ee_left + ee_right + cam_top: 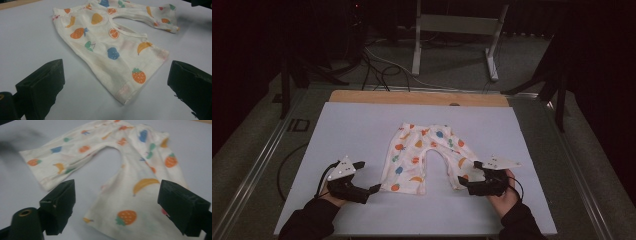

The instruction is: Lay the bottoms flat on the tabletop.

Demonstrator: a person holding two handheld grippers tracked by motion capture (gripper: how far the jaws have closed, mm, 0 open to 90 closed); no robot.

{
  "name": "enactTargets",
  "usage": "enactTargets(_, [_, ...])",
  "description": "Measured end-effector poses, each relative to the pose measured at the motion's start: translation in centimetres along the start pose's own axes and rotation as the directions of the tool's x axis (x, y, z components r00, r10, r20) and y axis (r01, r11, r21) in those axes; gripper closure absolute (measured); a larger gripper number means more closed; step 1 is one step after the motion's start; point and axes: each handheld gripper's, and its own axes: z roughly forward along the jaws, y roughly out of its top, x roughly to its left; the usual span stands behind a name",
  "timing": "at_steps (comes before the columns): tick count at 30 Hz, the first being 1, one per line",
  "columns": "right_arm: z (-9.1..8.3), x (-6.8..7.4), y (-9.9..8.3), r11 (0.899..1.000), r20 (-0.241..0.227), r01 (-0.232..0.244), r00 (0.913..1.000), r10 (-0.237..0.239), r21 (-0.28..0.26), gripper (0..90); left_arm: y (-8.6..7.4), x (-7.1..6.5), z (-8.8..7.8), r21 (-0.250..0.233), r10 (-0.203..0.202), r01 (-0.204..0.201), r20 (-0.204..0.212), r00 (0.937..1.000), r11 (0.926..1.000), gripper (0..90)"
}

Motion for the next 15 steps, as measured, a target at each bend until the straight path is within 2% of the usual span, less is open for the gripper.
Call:
enactTargets(1, [0.0,0.0,0.0,1.000,0.000,0.000,1.0000,0.000,0.000,15.6,0.0,0.0,0.0,0.000,0.000,0.000,0.000,1.0000,1.0000,1.9])
enactTargets(2, [0.2,0.4,-0.1,1.000,-0.026,0.022,0.9994,-0.022,0.000,15.6,0.0,0.0,-0.1,-0.006,-0.004,0.004,-0.001,1.0000,1.0000,1.9])
enactTargets(7, [0.3,1.0,-0.3,0.999,-0.065,0.035,0.9973,-0.035,-0.006,19.6,0.0,0.1,-0.2,-0.011,-0.008,0.008,-0.003,1.0000,0.9999,1.9])
enactTargets(8, [0.4,1.3,-0.4,0.998,-0.065,0.063,0.9960,-0.062,0.018,27.1,0.0,0.2,-0.2,-0.014,-0.014,0.014,-0.004,0.9999,0.9998,1.9])
enactTargets(10, [0.5,1.6,-0.7,0.996,-0.059,0.085,0.9949,-0.082,0.034,36.8,0.0,0.2,-0.2,-0.011,-0.012,0.012,-0.002,0.9999,0.9999,1.9])
enactTargets(12, [0.8,1.7,-1.0,0.993,-0.080,0.103,0.9919,-0.098,0.061,49.4,0.0,0.2,-0.2,-0.012,-0.011,0.011,-0.001,0.9999,0.9999,1.9])
enactTargets(14, [1.2,1.9,-1.2,0.988,-0.093,0.121,0.9894,-0.112,0.096,57.1,0.0,0.2,-0.2,-0.016,-0.014,0.014,-0.002,0.9999,0.9998,1.9])
enactTargets(15, [1.2,1.9,-1.2,0.988,-0.093,0.121,0.9894,-0.112,0.096,57.1,0.0,0.2,-0.2,-0.016,-0.014,0.014,-0.002,0.9999,0.9998,1.9])
